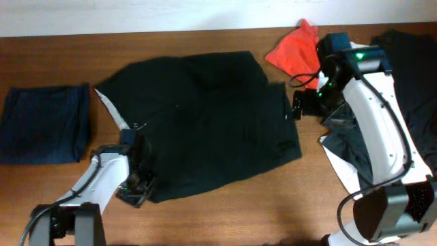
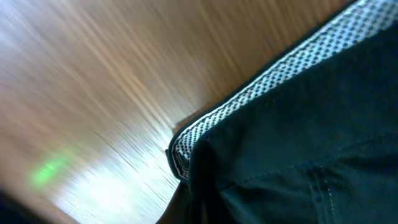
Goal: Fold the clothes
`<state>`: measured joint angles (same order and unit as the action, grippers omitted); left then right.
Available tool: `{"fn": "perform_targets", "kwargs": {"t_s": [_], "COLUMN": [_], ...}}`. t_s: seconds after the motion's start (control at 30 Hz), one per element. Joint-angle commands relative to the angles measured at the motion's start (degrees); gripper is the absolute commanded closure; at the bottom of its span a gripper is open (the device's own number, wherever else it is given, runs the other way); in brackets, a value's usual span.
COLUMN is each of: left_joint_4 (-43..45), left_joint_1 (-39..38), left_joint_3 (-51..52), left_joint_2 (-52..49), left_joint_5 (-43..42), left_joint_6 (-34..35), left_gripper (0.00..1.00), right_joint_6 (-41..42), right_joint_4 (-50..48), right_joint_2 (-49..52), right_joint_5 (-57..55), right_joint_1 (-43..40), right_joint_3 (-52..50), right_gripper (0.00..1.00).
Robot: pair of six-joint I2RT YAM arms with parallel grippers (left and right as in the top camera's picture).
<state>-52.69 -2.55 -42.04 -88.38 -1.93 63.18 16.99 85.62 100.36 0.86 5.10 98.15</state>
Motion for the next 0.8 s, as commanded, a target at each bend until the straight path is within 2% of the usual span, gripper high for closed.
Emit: {"fn": "perform_targets", "kwargs": {"t_s": [0.0, 0.03, 0.1, 0.13, 0.2, 0.37, 0.43, 0.5, 0.6, 0.67, 0.7, 0.77], "left_joint_4": [-0.57, -0.57, -0.57, -0.57, -0.57, -0.57, -0.57, -0.55, -0.55, -0.55, -0.57, -0.59], "left_joint_1": [6.60, 8.24, 9.79, 10.12, 10.12, 10.12, 10.12, 10.12, 10.12, 10.12, 10.12, 10.12], "left_joint_3": [0.74, 0.74, 0.74, 0.74, 0.74, 0.74, 0.74, 0.74, 0.74, 0.74, 0.74, 0.48], "left_joint_2": [0.57, 0.57, 0.57, 0.57, 0.57, 0.57, 0.55, 0.55, 0.55, 0.55, 0.55, 0.57], "left_joint_5": [7.56, 7.56, 7.58, 7.56, 7.54, 7.54, 7.56, 7.54, 7.54, 7.54, 7.54, 6.36], "left_joint_6": [-5.27, -5.27, -6.23, -6.32, -6.29, -6.29, -6.32, -6.29, -6.29, -6.29, -6.38, -9.57], "left_gripper": [0.99, 0.99, 0.99, 0.99, 0.99, 0.99, 0.99, 0.99, 0.99, 0.99, 0.99, 0.99], "right_joint_6": [0.94, 1.66, 4.55, 4.81, 5.90, 9.09, 10.49, 13.97, 19.82, 22.53, 22.53, 22.49], "right_joint_4": [-3.74, -6.40, -11.08, -15.78, -21.22, -28.11, -29.57, -29.83, -31.32, -33.92, -35.17, -35.95], "right_joint_2": [0.33, 0.33, 0.33, 0.33, 0.33, 0.33, 0.33, 0.33, 0.33, 0.33, 0.31, 0.02], "right_joint_5": [10.19, 11.96, 13.20, 15.52, 17.11, 18.69, 20.06, 20.37, 20.15, 19.82, 19.76, 17.81], "right_joint_1": [-0.26, -0.26, -0.26, -0.26, -0.26, -0.26, -0.24, -0.04, 1.90, 3.21, 3.43, 2.97], "right_joint_3": [-9.64, -14.21, -21.40, -27.47, -33.94, -41.16, -42.23, -43.30, -44.54, -44.54, -44.52, -44.15], "right_gripper": [0.01, 0.00, 0.05, 0.13, 0.19, 0.21, 0.25, 0.40, 0.55, 0.78, 0.96, 0.96]}}
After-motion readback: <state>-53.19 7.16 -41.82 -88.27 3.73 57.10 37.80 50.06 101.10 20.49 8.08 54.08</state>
